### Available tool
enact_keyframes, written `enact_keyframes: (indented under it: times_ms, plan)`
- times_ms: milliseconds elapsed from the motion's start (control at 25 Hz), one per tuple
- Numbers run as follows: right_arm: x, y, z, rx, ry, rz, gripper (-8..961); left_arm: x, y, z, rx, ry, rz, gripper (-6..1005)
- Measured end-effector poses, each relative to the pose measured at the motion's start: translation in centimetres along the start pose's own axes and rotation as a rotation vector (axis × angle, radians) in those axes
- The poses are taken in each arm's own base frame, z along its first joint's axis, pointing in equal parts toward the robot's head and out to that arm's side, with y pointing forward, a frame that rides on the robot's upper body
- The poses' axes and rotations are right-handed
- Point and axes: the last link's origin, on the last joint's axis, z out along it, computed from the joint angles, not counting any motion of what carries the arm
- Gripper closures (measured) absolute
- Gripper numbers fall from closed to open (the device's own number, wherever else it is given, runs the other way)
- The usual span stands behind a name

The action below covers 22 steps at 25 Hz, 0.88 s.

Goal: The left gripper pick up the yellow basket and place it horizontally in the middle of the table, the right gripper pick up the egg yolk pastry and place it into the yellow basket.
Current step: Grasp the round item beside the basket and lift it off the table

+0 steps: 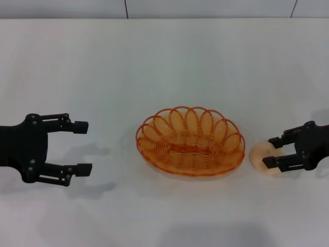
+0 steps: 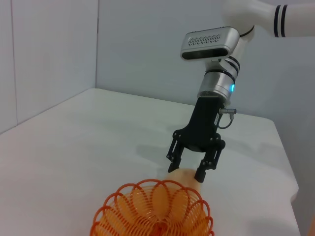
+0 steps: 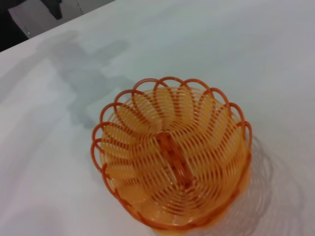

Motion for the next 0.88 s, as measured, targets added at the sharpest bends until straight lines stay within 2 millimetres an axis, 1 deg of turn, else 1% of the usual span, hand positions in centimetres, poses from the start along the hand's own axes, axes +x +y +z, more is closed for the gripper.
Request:
enact_keyframes:
  times_ms: [120, 320, 560, 760, 880]
  plan:
    - [0.00, -0.06, 0.02, 0.004, -0.003, 0.001, 259, -0.09, 0.12, -0.09, 0.004, -0.002, 0.011, 119]
    - [0.07, -0.02, 0.03, 0.003, -0.004, 0.002, 477, -0.20, 0.31, -0.14, 0.008, -0.004, 0.017, 119]
    - [0.18, 0.05, 0.10, -0.003, -0.002, 0.005, 693, -0.32, 0.45, -0.11, 0.006, -0.004, 0.020, 119]
    - [0.18, 0.02, 0.12, -0.001, -0.001, 0.005, 753, -0.47, 0.62, -0.11, 0.003, -0.005, 0.026, 119]
    - [0.12, 0.03, 0.02, -0.003, -0.001, 0.001, 770, -0.86, 0.97, -0.26, 0.005, -0.004, 0.029, 119]
